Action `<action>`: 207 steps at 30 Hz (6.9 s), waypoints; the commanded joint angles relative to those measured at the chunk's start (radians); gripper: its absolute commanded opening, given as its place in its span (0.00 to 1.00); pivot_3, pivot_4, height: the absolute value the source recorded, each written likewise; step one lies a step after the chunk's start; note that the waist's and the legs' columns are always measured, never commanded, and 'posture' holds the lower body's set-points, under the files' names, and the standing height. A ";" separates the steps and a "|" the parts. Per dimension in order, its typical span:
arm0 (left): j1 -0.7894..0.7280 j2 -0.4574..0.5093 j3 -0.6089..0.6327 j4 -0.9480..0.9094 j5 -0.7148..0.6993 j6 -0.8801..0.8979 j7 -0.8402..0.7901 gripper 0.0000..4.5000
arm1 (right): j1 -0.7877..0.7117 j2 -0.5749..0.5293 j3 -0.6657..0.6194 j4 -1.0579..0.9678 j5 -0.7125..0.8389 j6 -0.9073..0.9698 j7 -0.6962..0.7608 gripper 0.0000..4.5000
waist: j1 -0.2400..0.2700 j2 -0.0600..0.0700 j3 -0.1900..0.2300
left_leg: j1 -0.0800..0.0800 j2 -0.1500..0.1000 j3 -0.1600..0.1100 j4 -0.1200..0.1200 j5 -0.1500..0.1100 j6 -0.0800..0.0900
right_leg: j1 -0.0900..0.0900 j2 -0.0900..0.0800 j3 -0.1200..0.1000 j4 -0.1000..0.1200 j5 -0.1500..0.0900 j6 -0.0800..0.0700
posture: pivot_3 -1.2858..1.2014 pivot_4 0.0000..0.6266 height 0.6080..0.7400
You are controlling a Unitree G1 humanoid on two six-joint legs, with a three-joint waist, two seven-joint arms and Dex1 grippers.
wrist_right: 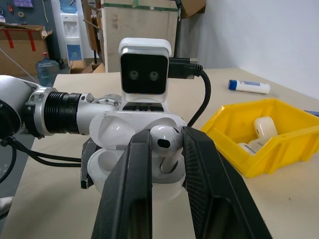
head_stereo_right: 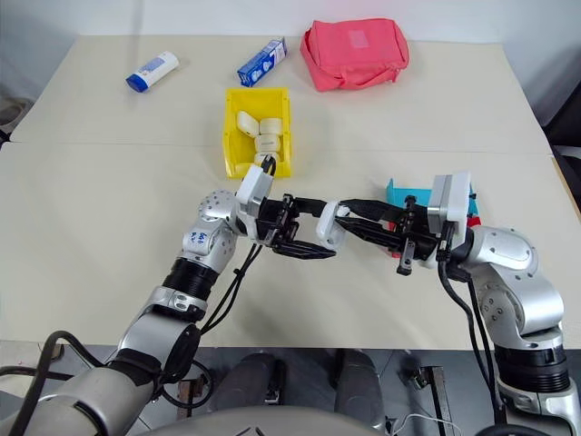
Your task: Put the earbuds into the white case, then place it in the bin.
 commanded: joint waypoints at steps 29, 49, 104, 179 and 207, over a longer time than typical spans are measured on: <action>-0.067 -0.012 0.051 0.054 -0.062 -0.063 -0.041 0.62 | -0.024 -0.018 0.054 0.101 -0.080 0.060 0.032 0.11 | 0.000 0.000 0.000 | 0.000 0.000 0.000 0.000 0.000 0.000 | 0.000 0.000 0.000 0.000 0.000 0.000 | 0.52 0.24 1.00; -0.072 -0.018 0.086 0.041 -0.081 -0.030 -0.019 0.62 | 0.040 0.036 0.031 0.081 -0.045 0.020 0.003 0.11 | 0.000 0.000 0.000 | 0.000 0.000 0.000 0.000 0.000 0.000 | 0.000 0.000 0.000 0.000 0.000 0.000 | 0.52 0.24 1.00; -0.119 -0.040 0.095 0.182 -0.010 -0.143 -0.013 0.62 | 0.810 0.013 -0.917 -0.273 -0.036 0.204 -0.269 0.46 | 0.020 0.000 0.000 | -0.001 0.001 0.003 -0.006 -0.003 0.005 | -0.001 0.001 0.001 -0.009 0.004 0.001 | 0.52 0.24 1.00; 0.125 -0.060 0.030 -0.155 -0.021 -0.121 0.163 0.62 | -0.904 -0.164 0.382 1.433 -0.965 -0.171 0.067 0.59 | -0.030 0.003 -0.001 | -0.004 -0.003 0.003 -0.002 0.006 -0.002 | -0.002 0.000 0.001 -0.006 0.007 0.003 | 0.52 0.24 1.00; 0.138 -0.044 0.027 -0.180 -0.024 -0.105 0.191 0.62 | -0.768 -0.248 0.365 1.234 -0.981 -0.162 0.153 0.59 | -0.029 0.004 -0.001 | -0.003 -0.003 0.003 -0.001 0.006 -0.002 | 0.000 0.000 0.001 -0.005 0.007 0.003 | 0.52 0.24 1.00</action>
